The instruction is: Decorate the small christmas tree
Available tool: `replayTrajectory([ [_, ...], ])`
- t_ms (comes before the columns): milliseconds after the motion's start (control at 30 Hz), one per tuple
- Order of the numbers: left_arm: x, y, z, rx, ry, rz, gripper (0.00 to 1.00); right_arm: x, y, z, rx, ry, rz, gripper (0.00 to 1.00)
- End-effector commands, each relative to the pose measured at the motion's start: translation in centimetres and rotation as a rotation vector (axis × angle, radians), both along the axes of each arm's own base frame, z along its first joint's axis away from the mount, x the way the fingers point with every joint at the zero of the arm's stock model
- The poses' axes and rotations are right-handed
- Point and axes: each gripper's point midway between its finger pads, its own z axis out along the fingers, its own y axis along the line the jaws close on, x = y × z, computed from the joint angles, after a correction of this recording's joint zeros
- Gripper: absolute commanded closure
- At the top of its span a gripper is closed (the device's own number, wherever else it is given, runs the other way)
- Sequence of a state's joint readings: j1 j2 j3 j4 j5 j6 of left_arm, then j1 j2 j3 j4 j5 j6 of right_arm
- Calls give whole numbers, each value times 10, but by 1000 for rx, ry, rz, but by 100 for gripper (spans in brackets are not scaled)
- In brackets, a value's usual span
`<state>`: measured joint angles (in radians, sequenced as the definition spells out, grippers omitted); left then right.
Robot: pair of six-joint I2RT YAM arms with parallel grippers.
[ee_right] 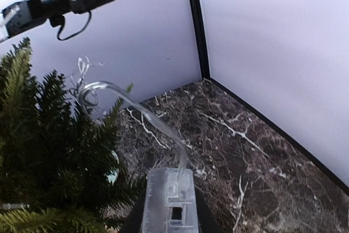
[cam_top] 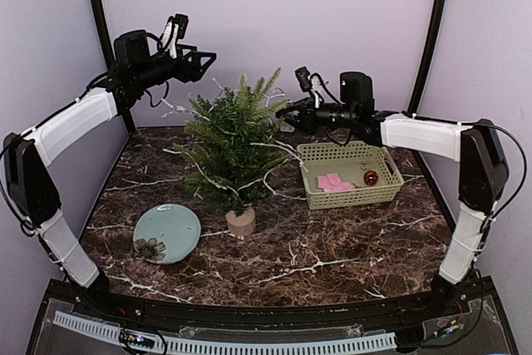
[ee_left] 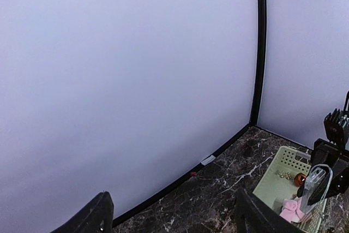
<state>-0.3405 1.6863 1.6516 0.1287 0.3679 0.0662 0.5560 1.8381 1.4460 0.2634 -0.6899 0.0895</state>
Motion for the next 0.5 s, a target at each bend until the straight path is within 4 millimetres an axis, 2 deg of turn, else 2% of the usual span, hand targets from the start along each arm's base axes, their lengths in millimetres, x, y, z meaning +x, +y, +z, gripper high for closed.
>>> replayTrajectory([
  [0, -22, 20, 21, -47, -40, 74, 21, 5, -23, -42, -121, 94, -138, 86],
  [167, -33, 21, 16, -58, -9, 64, 20, -2, -31, -72, -193, 184, -186, 85],
  [467, -54, 25, 17, -56, -12, 78, 20, -51, -35, -82, -285, 215, -173, 85],
])
